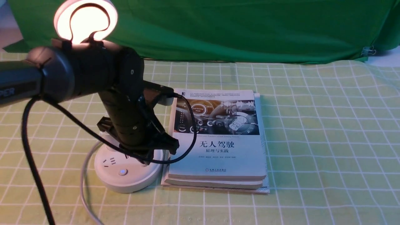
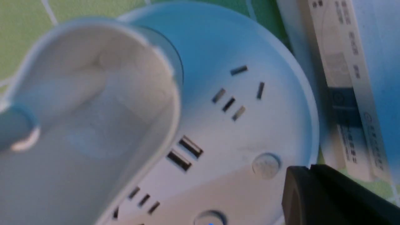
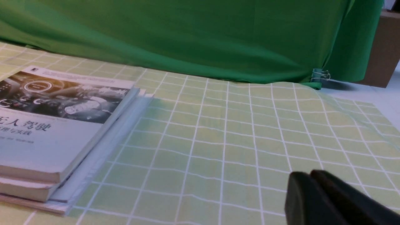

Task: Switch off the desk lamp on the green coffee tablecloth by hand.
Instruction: 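Press the power button on the round power strip under the lamp with the left gripper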

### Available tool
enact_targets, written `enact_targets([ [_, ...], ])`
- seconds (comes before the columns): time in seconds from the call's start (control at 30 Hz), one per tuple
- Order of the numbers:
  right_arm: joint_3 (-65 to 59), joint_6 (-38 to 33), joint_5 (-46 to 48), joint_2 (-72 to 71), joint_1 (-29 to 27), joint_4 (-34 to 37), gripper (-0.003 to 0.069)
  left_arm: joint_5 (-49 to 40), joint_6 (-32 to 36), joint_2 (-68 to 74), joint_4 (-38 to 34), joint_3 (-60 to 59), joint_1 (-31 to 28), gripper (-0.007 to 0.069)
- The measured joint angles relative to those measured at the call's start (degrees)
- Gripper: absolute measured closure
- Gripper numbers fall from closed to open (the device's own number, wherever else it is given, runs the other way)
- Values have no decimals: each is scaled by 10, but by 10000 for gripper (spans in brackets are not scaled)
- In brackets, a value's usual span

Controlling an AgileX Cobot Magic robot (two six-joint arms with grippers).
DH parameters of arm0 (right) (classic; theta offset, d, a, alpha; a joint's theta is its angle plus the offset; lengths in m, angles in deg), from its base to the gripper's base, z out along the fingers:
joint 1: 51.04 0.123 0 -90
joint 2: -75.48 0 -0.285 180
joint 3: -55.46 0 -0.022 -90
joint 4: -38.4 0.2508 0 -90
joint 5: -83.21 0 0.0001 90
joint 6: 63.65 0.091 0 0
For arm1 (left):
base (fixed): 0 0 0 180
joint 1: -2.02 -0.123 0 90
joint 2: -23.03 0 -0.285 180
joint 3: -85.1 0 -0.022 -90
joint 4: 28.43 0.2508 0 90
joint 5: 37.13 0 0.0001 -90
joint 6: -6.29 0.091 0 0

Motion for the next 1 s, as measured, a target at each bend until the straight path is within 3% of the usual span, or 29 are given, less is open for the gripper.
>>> enact_targets([
  [1.0, 0, 0, 0, 0, 0, 0, 629, -3, -4, 24, 3, 11, -12, 624],
])
